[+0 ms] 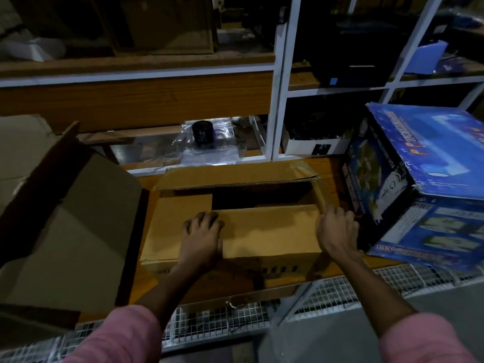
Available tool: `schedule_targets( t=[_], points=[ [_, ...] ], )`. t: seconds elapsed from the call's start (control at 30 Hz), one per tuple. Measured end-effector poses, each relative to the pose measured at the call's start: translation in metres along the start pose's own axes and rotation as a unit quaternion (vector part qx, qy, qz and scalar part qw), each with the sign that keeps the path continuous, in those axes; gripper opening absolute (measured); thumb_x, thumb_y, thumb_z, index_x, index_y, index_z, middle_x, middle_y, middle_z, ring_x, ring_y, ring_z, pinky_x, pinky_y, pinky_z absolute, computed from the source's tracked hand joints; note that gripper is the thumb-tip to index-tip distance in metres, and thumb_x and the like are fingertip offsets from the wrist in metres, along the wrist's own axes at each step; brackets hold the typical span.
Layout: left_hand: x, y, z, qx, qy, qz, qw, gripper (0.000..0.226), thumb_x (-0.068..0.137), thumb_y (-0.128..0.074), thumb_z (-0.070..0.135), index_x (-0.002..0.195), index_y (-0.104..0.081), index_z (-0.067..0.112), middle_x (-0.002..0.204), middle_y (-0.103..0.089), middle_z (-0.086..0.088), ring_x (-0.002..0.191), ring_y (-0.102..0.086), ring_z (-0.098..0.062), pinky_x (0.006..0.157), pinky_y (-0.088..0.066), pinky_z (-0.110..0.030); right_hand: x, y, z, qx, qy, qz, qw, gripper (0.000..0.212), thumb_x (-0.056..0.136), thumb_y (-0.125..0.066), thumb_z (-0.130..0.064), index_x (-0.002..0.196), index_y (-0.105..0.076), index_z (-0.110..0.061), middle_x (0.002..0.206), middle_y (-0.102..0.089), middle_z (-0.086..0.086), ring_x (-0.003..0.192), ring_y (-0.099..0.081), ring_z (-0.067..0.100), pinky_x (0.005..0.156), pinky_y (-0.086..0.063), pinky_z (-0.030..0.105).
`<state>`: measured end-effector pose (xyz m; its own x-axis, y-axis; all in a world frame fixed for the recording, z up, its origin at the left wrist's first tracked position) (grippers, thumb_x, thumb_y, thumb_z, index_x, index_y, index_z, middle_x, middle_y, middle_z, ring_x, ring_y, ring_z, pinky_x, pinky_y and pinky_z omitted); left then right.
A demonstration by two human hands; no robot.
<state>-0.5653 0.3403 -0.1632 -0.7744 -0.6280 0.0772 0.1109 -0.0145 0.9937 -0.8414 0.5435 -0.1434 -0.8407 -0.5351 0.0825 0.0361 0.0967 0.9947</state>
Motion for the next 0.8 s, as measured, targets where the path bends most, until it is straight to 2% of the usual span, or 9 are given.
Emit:
schedule_targets(
  t=[0.07,0.17,0.23,0.33,0.47,0.57,0.63,0.7,0.8],
  points=[
    [0.003,0.000,-0.001,-0.013,0.017,-0.011,1.000,0.043,0.096,-0.044,0.032,0.138,-0.049,0.026,0.156,-0.033,-0.002,0.145,-0.022,-0.028,0.115,-0.025,-0.054,-0.001,0.003,-0.007,-0.011,0.029,0.006,1.000,0.036,0.096,-0.053,-0.021,0.130,-0.053,-0.012,0.129,-0.057,0.015,0.114,-0.049,0.036,0.090,-0.043,0.047],
    [0.007,0.004,0.000,-0.039,0.034,-0.012,0.999,0.048,0.094,-0.043,0.032,0.142,-0.044,0.024,0.159,-0.027,-0.003,0.146,-0.020,-0.026,0.116,-0.023,-0.054,-0.006,0.006,-0.026,0.000,0.085,0.025,0.996,0.027,0.093,-0.059,-0.025,0.119,-0.063,-0.018,0.131,-0.056,0.010,0.112,-0.047,0.034,0.091,-0.040,0.048],
    [0.011,0.007,0.001,-0.062,0.042,-0.014,0.997,0.052,0.094,-0.045,0.032,0.145,-0.040,0.022,0.160,-0.023,-0.005,0.146,-0.020,-0.027,0.118,-0.020,-0.054,-0.008,0.000,-0.048,0.024,0.132,0.005,0.991,0.030,0.091,-0.059,-0.026,0.121,-0.063,-0.023,0.137,-0.054,0.004,0.121,-0.044,0.031,0.097,-0.035,0.048],
    [0.021,0.009,0.000,-0.083,0.051,-0.032,0.995,0.064,0.094,-0.048,0.035,0.152,-0.027,0.019,0.162,-0.016,-0.008,0.148,-0.017,-0.028,0.122,-0.015,-0.052,-0.011,-0.011,-0.092,0.097,0.192,-0.065,0.974,0.030,0.097,-0.050,-0.025,0.125,-0.059,-0.022,0.140,-0.050,0.004,0.127,-0.040,0.028,0.105,-0.032,0.049],
    [0.039,0.010,-0.011,-0.117,0.063,-0.049,0.990,0.083,0.099,-0.049,0.040,0.160,0.001,0.015,0.168,0.004,-0.008,0.153,-0.005,-0.030,0.123,-0.010,-0.051,-0.014,-0.015,-0.141,0.122,0.222,-0.111,0.961,0.039,0.101,-0.046,-0.025,0.139,-0.046,-0.024,0.152,-0.038,0.003,0.137,-0.033,0.030,0.112,-0.029,0.051],
    [0.058,0.021,-0.023,-0.148,0.051,-0.017,0.987,0.093,0.098,-0.050,0.043,0.157,0.018,0.020,0.166,0.021,-0.002,0.151,-0.010,-0.032,0.119,-0.022,-0.054,-0.004,-0.010,-0.170,0.157,0.227,-0.125,0.953,0.059,0.102,-0.047,-0.027,0.156,-0.023,-0.025,0.165,-0.017,0.003,0.147,-0.021,0.030,0.118,-0.024,0.052],
    [0.076,0.029,-0.031,-0.155,0.038,0.009,0.987,0.096,0.098,-0.051,0.043,0.156,0.021,0.023,0.163,0.031,0.004,0.149,-0.014,-0.032,0.114,-0.032,-0.054,0.010,-0.008,-0.187,0.183,0.232,-0.132,0.946,0.066,0.103,-0.046,-0.028,0.159,-0.011,-0.026,0.168,-0.003,-0.001,0.150,-0.012,0.030,0.120,-0.021,0.053],
    [0.097,0.036,-0.042,-0.160,0.042,0.026,0.986,0.096,0.098,-0.052,0.043,0.157,0.021,0.024,0.160,0.036,0.008,0.149,-0.015,-0.032,0.112,-0.035,-0.052,0.027,-0.006,-0.205,0.194,0.241,-0.130,0.942,0.068,0.104,-0.045,-0.030,0.159,-0.005,-0.027,0.168,0.005,-0.004,0.152,-0.007,0.033,0.120,-0.022,0.055],
    [0.129,0.040,-0.058,-0.143,0.041,0.038,0.988,0.088,0.100,-0.045,0.050,0.158,0.016,0.024,0.162,0.031,0.008,0.151,-0.008,-0.036,0.114,-0.027,-0.058,0.057,-0.004,-0.234,0.177,0.255,-0.101,0.945,0.067,0.104,-0.046,-0.028,0.159,-0.007,-0.025,0.168,0.007,-0.004,0.151,-0.007,0.035,0.117,-0.029,0.053]
  ],
)
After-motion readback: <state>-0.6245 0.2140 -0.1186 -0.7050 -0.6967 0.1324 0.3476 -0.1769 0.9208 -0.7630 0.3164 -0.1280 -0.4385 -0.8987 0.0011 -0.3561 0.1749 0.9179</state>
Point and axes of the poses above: each hand's wrist, its own x-axis towards the middle knuckle, its own y-axis out of the back of the hand, z = x × y, the point moved 10 cm from there along x, towards the middle knuckle
